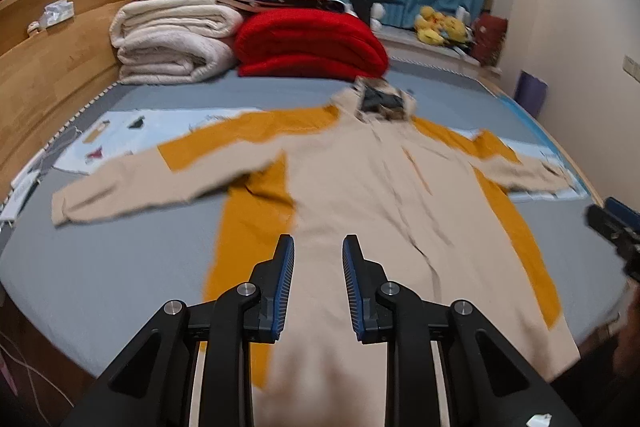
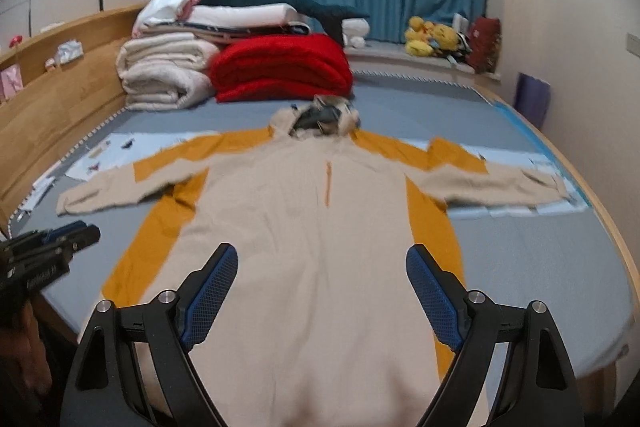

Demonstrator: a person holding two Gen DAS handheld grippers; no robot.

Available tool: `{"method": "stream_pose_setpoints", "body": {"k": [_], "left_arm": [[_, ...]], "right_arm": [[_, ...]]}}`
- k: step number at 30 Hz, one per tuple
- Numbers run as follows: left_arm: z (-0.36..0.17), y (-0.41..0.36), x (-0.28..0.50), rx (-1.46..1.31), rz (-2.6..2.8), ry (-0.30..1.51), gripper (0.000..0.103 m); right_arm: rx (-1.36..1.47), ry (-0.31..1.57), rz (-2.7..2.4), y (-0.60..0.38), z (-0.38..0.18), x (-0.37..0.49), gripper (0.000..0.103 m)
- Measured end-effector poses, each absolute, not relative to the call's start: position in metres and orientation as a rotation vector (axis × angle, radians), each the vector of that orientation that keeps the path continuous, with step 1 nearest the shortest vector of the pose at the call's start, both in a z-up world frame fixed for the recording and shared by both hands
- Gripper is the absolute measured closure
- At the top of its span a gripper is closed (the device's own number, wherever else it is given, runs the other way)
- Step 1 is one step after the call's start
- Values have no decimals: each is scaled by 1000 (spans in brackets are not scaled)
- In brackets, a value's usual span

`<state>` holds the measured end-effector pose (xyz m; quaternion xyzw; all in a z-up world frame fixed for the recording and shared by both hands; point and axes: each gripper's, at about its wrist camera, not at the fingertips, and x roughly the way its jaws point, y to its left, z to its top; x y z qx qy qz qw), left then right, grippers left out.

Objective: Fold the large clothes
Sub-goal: 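Grasp the beige sleeve cuff with the left gripper and lift it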

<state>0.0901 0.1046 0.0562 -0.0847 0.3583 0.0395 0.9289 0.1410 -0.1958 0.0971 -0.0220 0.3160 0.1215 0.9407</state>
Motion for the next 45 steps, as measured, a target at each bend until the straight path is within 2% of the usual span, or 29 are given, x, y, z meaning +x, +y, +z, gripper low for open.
{"method": "stream_pose_setpoints", "body": {"k": [6, 10, 15, 20, 22, 24, 29, 38, 41, 42, 43, 45], "left_arm": [[40, 212, 153, -231, 213, 781, 81], [8, 275, 180, -258, 308, 814, 81], [-41, 354, 187, -358, 439, 910, 81], [-76, 414, 185, -492, 555, 941, 81], [-84, 436, 182, -538, 606, 931, 81], [-92, 458, 177, -605, 650, 925, 80], [-116, 504, 164, -766, 738, 901, 72], [-145, 553, 143, -1057, 794, 803, 72], [-142, 555, 147, -1052, 804, 788, 76], [-141, 556, 148, -1047, 812, 778, 82], [-141, 556, 150, -1040, 823, 779, 95], [-136, 555, 152, -1004, 864, 774, 98]], "right_arm": [[-24, 600, 273, -182, 125, 218, 43], [-19, 563, 301, -170, 140, 268, 47], [-18, 525, 318, -163, 130, 304, 46], [20, 620, 364, -151, 107, 335, 45], [-19, 625, 379, -143, 99, 343, 31], [-30, 630, 379, -139, 90, 350, 26], [-14, 707, 387, -133, 68, 369, 26], [12, 809, 398, -120, 40, 384, 27], [16, 861, 386, -118, 26, 391, 44], [20, 876, 383, -117, 23, 392, 53], [29, 900, 377, -118, 17, 395, 64], [43, 927, 371, -120, 10, 398, 70]]}}
